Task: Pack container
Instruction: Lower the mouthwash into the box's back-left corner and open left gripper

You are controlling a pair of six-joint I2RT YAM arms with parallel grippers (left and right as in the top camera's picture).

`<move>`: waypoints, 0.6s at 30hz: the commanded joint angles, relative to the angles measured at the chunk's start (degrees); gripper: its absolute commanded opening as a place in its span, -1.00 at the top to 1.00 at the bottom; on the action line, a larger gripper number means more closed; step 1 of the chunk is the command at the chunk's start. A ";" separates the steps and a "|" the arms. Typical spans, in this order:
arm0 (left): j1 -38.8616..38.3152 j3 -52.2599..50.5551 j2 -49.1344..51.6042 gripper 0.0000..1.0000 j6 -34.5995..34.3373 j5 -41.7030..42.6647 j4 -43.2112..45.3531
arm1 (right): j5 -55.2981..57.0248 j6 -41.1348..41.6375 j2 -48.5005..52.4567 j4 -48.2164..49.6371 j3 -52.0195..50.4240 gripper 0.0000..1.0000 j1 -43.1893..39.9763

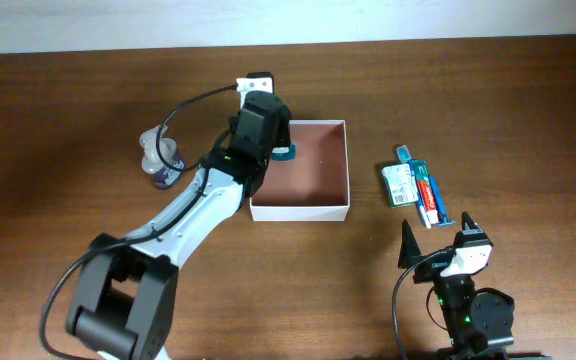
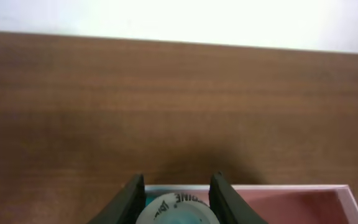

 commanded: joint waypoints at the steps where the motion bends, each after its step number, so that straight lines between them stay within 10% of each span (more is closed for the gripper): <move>1: -0.15 2.01 0.57 0.60 -0.11 -1.31 1.14 | -0.50 0.44 -0.17 -0.28 -0.26 -0.97 -0.52; 11: -0.15 2.01 0.68 -0.23 -0.11 -1.20 1.09 | -0.52 0.42 -0.17 -0.28 -0.26 -0.97 -0.52; 18: -0.15 2.21 0.68 -0.30 2.78 0.04 1.36 | -0.50 0.44 -0.17 -0.28 -0.26 -0.97 -0.52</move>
